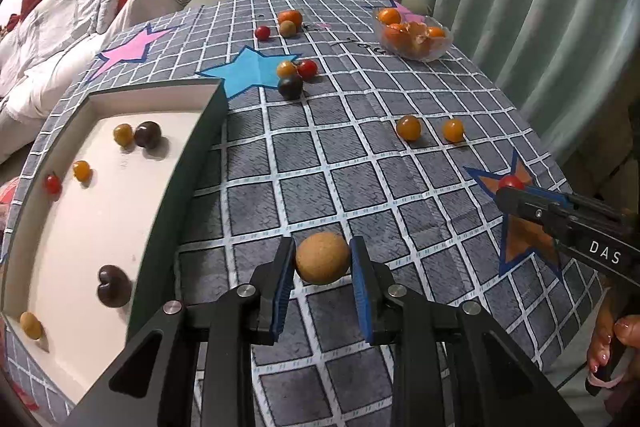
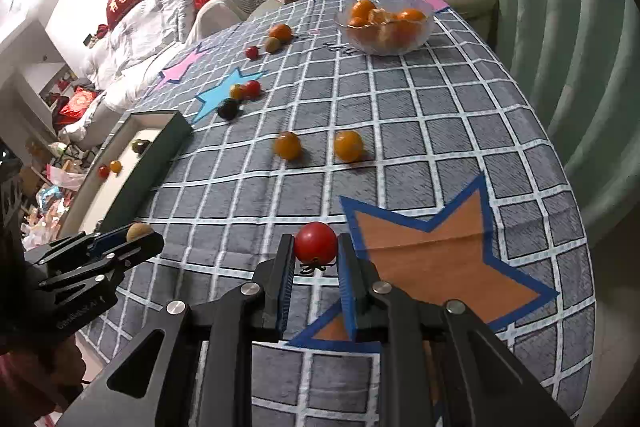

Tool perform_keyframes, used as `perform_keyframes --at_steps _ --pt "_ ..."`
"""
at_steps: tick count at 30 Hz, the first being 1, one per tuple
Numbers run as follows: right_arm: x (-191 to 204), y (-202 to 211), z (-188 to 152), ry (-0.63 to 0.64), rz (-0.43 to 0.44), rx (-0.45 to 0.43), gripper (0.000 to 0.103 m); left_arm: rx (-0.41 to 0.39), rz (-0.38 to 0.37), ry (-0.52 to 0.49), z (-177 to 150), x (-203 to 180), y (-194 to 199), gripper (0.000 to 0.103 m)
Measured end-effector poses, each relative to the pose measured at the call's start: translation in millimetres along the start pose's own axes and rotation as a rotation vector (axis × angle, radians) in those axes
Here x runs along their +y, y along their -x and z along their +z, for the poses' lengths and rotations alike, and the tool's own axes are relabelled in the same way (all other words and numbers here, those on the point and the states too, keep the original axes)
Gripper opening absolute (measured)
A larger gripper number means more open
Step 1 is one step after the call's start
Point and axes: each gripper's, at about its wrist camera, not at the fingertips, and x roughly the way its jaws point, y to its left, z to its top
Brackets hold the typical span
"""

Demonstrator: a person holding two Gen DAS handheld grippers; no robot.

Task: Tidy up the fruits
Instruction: 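Carry the brown fruit and red tomato over the white tray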

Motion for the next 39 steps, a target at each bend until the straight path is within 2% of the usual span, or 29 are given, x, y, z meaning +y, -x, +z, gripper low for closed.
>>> perform_keyframes --at_steps 6,14,20,31,39 --pt "19.3 8.7 8.0 0.021 0.024 -0.012 0.023 -0.035 0.004 0.024 0.6 15.7 22.9 0.029" --pt "65.3 11.2 20.1 0.09 0.061 -0.014 0.023 -0.078 0.03 0.07 0.0 50.4 48.3 0.029" --pt "110.4 3.9 30.5 0.155 0.097 -0.006 0.023 -0.095 0.093 0.084 -4.6 88.8 60.2 0.029" --pt "201.3 -43.1 39.8 0.278 0.179 0.079 0.023 -0.078 0.218 0.19 -20.8 174.8 61.2 0.029" --pt "246.0 -85.6 42.6 0.328 0.19 0.146 0.023 -0.03 0.273 0.259 -22.4 211.6 36.4 0.029"
